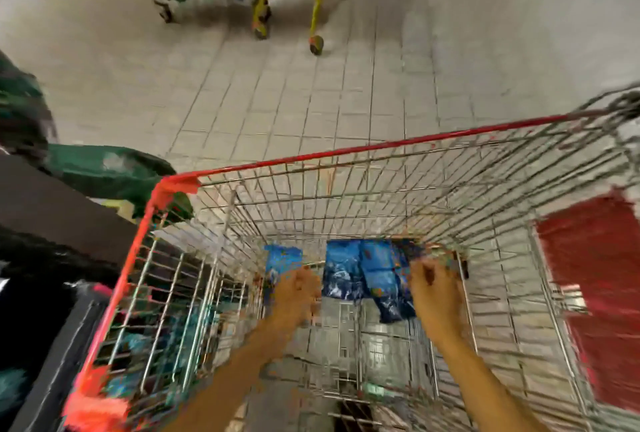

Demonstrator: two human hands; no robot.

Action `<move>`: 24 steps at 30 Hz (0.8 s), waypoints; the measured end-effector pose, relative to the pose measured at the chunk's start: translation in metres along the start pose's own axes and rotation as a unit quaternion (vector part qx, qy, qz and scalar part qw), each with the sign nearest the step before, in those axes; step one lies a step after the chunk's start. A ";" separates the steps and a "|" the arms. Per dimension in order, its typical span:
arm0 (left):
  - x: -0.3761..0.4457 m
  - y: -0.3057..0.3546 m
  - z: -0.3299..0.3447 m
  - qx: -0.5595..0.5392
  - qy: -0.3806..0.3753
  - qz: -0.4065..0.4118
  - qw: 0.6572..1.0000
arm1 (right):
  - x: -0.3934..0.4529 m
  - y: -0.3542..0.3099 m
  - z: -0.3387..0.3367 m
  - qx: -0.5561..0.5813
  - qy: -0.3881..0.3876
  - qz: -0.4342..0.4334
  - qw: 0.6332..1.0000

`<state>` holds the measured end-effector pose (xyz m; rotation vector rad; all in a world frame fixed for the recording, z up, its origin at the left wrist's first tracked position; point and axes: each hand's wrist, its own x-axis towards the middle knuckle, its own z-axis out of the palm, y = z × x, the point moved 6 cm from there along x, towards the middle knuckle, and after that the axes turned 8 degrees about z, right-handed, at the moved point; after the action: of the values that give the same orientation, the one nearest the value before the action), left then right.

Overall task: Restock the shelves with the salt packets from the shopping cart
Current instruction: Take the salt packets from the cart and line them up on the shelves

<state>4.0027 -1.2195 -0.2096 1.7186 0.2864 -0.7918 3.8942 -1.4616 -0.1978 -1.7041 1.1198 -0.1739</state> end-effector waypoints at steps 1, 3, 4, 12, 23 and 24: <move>0.019 -0.013 0.008 0.022 0.004 -0.016 1.000 | 0.010 0.017 0.006 -0.020 -0.006 0.018 1.000; 0.058 -0.045 0.025 0.083 0.001 -0.031 0.996 | 0.031 0.059 0.018 -0.059 -0.017 0.060 0.996; 0.076 -0.061 0.034 0.093 -0.009 -0.045 0.995 | 0.041 0.080 0.025 -0.073 -0.020 0.076 0.994; 0.187 -0.147 0.055 0.287 0.000 0.002 0.958 | 0.097 0.212 0.100 -0.158 -0.115 0.173 0.965; 0.307 -0.218 0.075 0.372 0.046 0.076 0.924 | 0.128 0.296 0.156 -0.294 -0.025 0.214 0.931; 0.311 -0.221 0.077 0.371 0.052 0.092 0.923 | 0.127 0.300 0.157 -0.293 -0.010 0.222 0.930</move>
<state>4.0798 -1.2889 -0.5850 2.4623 -0.1331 -0.7128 3.8806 -1.4565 -0.5589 -1.8897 1.6173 0.5094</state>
